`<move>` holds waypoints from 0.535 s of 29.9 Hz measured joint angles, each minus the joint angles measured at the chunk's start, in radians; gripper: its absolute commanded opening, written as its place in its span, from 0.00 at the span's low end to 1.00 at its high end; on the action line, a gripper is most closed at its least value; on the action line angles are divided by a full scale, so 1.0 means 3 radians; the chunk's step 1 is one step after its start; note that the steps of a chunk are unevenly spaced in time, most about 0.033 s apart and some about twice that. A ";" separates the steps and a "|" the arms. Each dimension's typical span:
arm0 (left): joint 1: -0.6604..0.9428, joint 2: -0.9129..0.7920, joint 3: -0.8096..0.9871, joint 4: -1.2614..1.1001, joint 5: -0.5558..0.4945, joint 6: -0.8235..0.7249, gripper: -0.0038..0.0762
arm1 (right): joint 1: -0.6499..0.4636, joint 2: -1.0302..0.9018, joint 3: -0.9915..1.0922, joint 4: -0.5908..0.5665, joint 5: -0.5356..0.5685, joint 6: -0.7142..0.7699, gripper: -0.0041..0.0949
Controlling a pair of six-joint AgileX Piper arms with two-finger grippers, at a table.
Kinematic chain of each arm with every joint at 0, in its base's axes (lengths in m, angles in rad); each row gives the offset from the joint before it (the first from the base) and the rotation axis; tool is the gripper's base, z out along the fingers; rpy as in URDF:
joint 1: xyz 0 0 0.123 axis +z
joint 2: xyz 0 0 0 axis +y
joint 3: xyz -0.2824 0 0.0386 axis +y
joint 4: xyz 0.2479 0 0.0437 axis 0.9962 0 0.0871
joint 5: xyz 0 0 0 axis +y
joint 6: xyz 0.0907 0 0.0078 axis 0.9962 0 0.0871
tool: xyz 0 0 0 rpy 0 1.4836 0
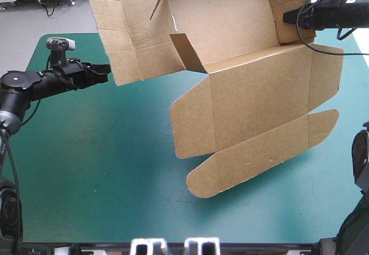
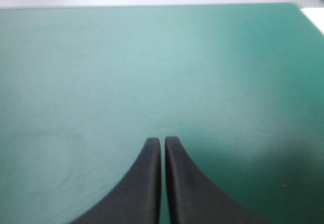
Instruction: Fold the box
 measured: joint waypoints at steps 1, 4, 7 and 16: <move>0.0000 0.0059 0.0000 -0.0320 0.0187 0.0270 0.07 | 0.0000 0.0000 0.0000 0.0043 0.0000 -0.0003 0.02; 0.0000 0.0167 0.0000 -0.0950 0.0604 0.0868 0.07 | 0.0007 0.0000 0.0000 0.0122 0.0000 -0.0014 0.02; 0.0000 0.0247 0.0000 -0.1406 0.0962 0.1190 0.06 | 0.0062 0.0000 0.0000 0.0119 0.0000 -0.0014 0.02; 0.0000 0.0283 0.0000 -0.1634 0.1135 0.0971 0.09 | 0.0478 0.0000 0.0000 -0.0235 0.0000 -0.0027 0.02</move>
